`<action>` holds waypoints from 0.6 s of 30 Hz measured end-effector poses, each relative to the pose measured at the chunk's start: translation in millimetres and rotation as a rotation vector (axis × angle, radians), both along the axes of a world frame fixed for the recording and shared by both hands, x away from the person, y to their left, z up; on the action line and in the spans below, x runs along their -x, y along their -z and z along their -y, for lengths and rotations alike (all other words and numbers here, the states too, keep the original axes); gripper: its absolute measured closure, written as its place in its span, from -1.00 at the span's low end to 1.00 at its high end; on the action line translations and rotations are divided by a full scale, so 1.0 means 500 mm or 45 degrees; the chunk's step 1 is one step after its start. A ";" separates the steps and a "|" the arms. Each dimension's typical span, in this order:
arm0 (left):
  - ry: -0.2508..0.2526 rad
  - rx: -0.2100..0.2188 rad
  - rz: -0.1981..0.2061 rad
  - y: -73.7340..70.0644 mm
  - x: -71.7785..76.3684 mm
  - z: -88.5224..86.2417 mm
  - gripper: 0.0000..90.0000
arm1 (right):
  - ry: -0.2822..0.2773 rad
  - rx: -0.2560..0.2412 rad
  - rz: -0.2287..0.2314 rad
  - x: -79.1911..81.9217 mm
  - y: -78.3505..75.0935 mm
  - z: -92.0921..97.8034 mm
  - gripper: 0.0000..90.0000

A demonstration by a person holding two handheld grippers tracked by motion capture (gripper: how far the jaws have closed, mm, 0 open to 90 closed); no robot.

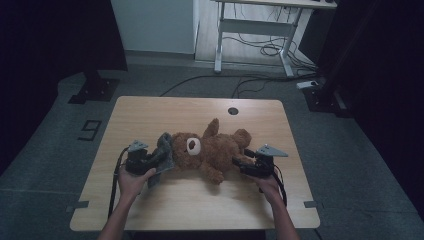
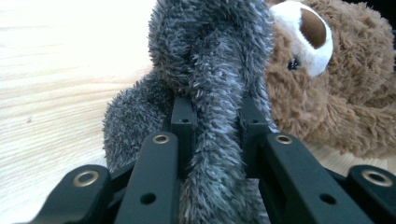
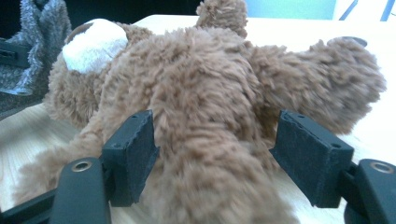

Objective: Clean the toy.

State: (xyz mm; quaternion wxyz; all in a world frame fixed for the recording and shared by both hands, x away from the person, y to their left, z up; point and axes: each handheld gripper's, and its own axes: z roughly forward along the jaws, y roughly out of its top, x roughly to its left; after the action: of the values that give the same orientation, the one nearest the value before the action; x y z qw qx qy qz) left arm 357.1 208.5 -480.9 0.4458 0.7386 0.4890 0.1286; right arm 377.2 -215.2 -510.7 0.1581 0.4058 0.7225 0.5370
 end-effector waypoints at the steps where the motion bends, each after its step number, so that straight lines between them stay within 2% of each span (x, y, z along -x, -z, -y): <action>1: -0.003 -0.007 -0.001 0.000 0.003 -0.004 0.62 | -0.001 -0.004 -0.008 0.002 0.001 0.004 -0.38; 8: -0.021 -0.053 0.025 0.001 0.036 -0.028 0.62 | 0.009 -0.026 -0.012 0.023 0.009 0.030 -0.40; 13: -0.035 -0.048 0.019 0.008 0.054 -0.045 0.62 | 0.002 -0.031 -0.006 0.037 0.016 0.038 -0.40; 18: -0.061 -0.067 0.011 0.015 0.070 -0.067 0.62 | -0.011 -0.019 0.000 0.051 0.024 0.035 -0.40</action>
State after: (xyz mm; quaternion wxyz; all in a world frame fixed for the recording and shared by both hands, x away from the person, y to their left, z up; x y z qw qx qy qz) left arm 322.1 241.8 -488.4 0.4252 0.7376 0.5010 0.1552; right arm 351.5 -232.7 -522.6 0.1528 0.4037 0.7203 0.5430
